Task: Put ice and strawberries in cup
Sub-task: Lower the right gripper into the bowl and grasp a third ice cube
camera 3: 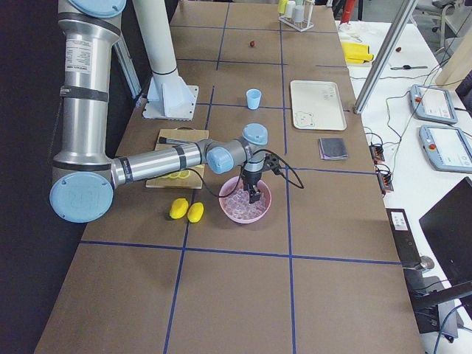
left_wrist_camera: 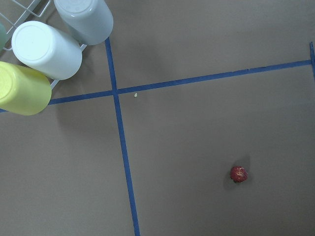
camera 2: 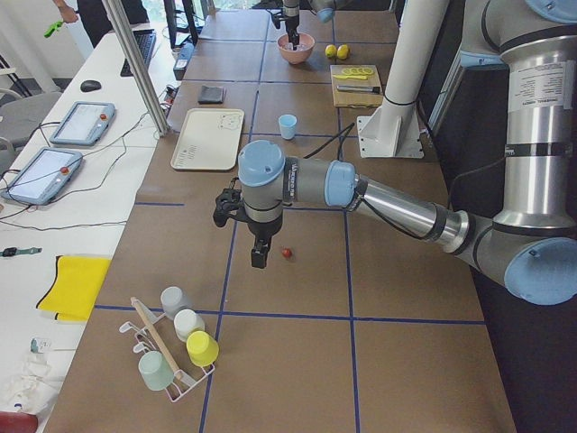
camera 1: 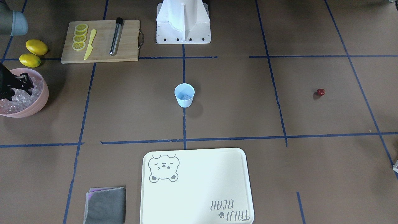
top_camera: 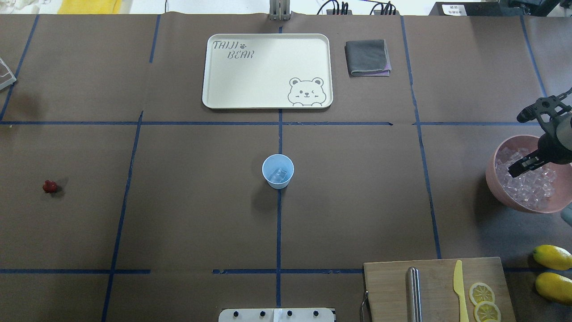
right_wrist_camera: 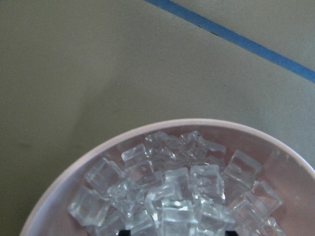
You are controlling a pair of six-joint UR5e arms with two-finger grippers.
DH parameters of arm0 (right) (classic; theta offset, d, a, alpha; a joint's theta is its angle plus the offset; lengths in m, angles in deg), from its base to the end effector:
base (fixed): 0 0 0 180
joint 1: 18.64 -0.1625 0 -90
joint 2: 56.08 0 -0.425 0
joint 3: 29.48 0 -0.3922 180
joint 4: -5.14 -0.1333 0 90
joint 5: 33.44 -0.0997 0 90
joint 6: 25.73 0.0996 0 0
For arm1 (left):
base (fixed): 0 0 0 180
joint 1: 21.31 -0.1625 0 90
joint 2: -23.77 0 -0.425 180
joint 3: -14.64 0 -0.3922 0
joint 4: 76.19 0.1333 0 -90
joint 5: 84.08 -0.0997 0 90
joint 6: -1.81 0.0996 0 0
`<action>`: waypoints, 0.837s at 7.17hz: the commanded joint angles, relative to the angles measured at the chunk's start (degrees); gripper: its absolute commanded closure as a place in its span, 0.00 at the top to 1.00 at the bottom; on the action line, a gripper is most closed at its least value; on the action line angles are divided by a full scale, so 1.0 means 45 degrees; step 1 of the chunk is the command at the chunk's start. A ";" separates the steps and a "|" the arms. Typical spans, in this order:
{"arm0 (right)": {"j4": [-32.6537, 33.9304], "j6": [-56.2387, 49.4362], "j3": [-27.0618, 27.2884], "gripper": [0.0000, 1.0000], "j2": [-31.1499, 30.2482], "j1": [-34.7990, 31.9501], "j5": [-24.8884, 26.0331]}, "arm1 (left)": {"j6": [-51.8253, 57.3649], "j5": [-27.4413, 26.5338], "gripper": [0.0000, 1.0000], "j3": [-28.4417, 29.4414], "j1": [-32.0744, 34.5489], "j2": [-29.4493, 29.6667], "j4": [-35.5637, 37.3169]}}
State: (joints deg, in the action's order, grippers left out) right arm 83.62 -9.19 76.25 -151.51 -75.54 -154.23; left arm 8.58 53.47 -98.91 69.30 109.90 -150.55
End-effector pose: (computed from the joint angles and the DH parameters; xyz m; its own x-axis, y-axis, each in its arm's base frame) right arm -0.1877 -0.4387 0.5578 0.7346 -0.3811 0.5614 0.3107 0.9245 0.2210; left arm -0.0645 -0.4441 0.5145 0.6720 0.1621 -0.7226 -0.0691 0.9852 0.1567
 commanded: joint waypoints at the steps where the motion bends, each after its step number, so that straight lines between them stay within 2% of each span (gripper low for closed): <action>1: -0.0037 0.0016 0.0001 0.26 0.0074 0.0009 -0.0015 | 0.0000 0.0000 1.00 0.0000 0.0000 0.0000 0.0000; 2: -0.0037 -0.0003 0.0001 0.09 0.0074 0.0009 -0.0015 | 0.0000 0.0019 1.00 0.0000 0.0000 0.0000 0.0000; 3: -0.0037 -0.0003 0.0040 0.01 0.0035 -0.0030 -0.0015 | 0.0000 0.0136 1.00 0.0000 0.0000 0.0000 0.0000; 4: -0.0057 0.0016 0.0156 0.00 -0.0004 -0.0030 -0.0015 | 0.0000 0.0195 1.00 0.0000 0.0000 0.0000 0.0000; 5: 0.0137 0.0190 0.1086 0.00 0.0035 -0.0069 -0.0131 | 0.0000 0.0195 1.00 0.0000 0.0000 0.0000 0.0000; 6: 0.1028 0.0830 0.2371 0.00 0.0286 -0.0050 -0.0191 | 0.0000 0.0215 1.00 -0.0019 0.0000 0.0000 0.0000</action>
State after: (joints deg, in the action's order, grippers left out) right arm 84.92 -7.91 81.08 -151.12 -75.76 -154.71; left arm 8.58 54.32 -98.94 69.30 109.90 -150.55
